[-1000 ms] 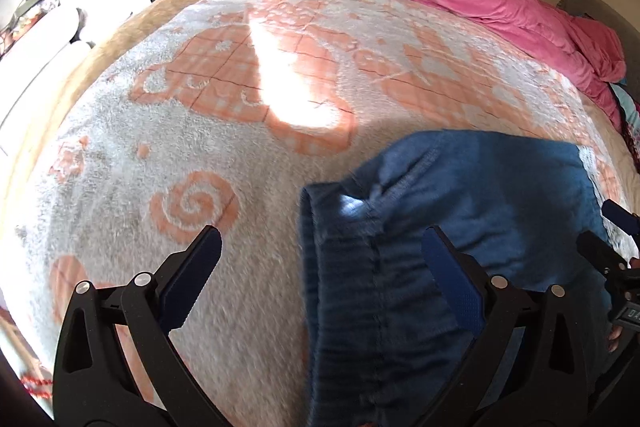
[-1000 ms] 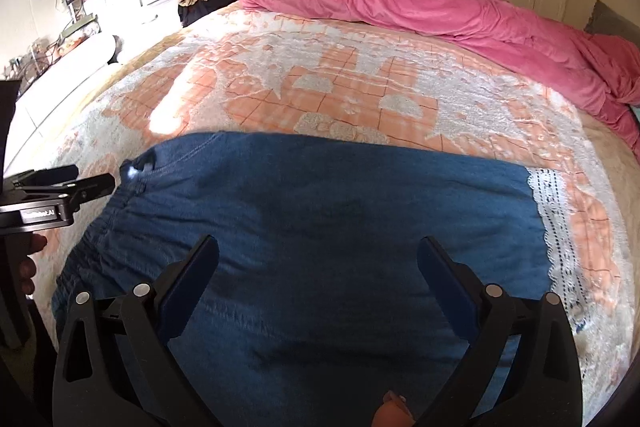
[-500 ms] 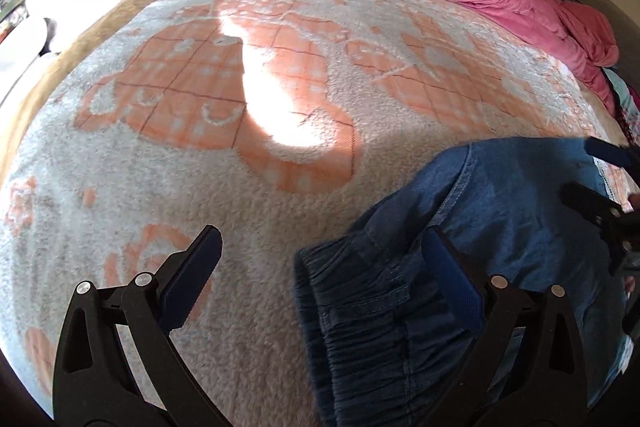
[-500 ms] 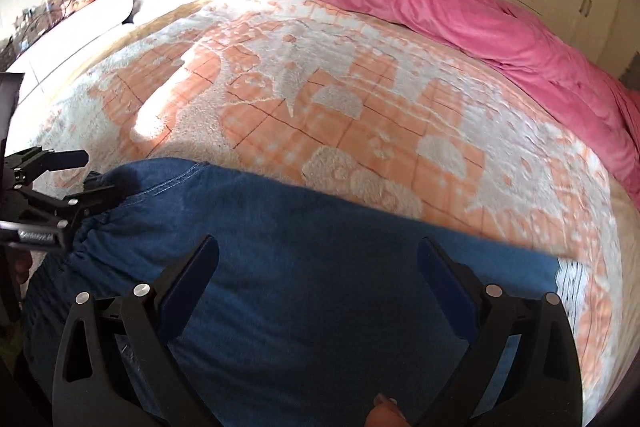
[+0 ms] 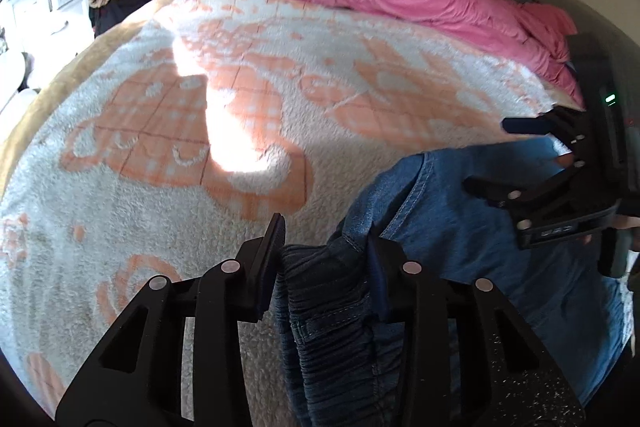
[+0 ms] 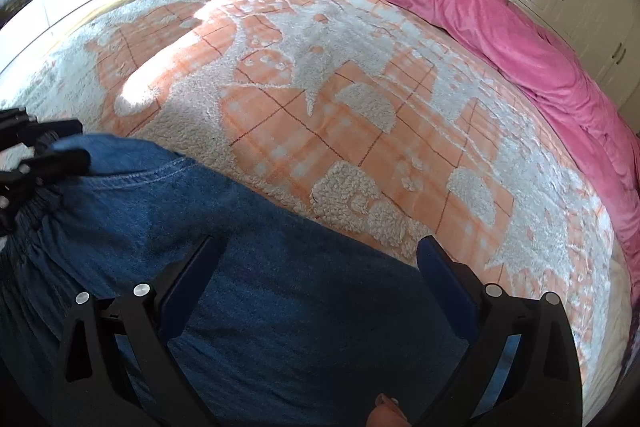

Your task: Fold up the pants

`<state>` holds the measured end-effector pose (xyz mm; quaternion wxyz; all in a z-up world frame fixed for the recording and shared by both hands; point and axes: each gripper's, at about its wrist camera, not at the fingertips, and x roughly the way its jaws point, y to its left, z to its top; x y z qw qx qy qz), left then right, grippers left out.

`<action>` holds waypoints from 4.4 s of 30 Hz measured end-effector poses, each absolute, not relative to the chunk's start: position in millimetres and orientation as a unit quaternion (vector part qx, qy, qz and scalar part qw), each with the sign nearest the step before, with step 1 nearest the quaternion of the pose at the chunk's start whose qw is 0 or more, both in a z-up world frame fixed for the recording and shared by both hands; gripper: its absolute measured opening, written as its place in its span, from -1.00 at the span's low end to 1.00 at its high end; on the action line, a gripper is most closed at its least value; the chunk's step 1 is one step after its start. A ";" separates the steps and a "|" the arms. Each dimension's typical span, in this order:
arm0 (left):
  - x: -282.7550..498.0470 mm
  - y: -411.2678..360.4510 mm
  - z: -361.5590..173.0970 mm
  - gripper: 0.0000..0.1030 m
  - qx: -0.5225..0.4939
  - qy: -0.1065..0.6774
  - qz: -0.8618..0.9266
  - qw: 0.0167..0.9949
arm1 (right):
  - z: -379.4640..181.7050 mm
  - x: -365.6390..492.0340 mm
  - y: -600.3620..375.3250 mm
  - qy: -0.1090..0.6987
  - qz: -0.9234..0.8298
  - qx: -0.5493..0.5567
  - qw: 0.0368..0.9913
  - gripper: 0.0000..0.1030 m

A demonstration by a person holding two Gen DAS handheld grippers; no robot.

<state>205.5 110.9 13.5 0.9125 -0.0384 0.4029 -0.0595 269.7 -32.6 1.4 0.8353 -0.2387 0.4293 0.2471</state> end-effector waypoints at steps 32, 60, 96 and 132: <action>130.3 100.1 51.5 -0.44 -0.033 0.334 -0.108 0.936 | 62.1 128.1 -94.9 0.336 0.310 -0.072 0.887 -0.76; -1.4 97.1 17.3 -0.31 0.028 0.386 -0.070 0.919 | 14.2 -44.3 -88.2 0.359 0.371 -0.067 0.854 -0.76; -5.2 56.3 -7.0 -0.23 0.081 0.391 -0.057 0.915 | 23.6 -40.2 -116.0 0.369 0.361 -0.006 0.857 -0.41; 50.5 -86.9 8.9 -0.03 -0.042 0.439 -0.313 0.841 | 54.8 86.2 -236.9 0.392 0.132 0.015 0.910 -0.04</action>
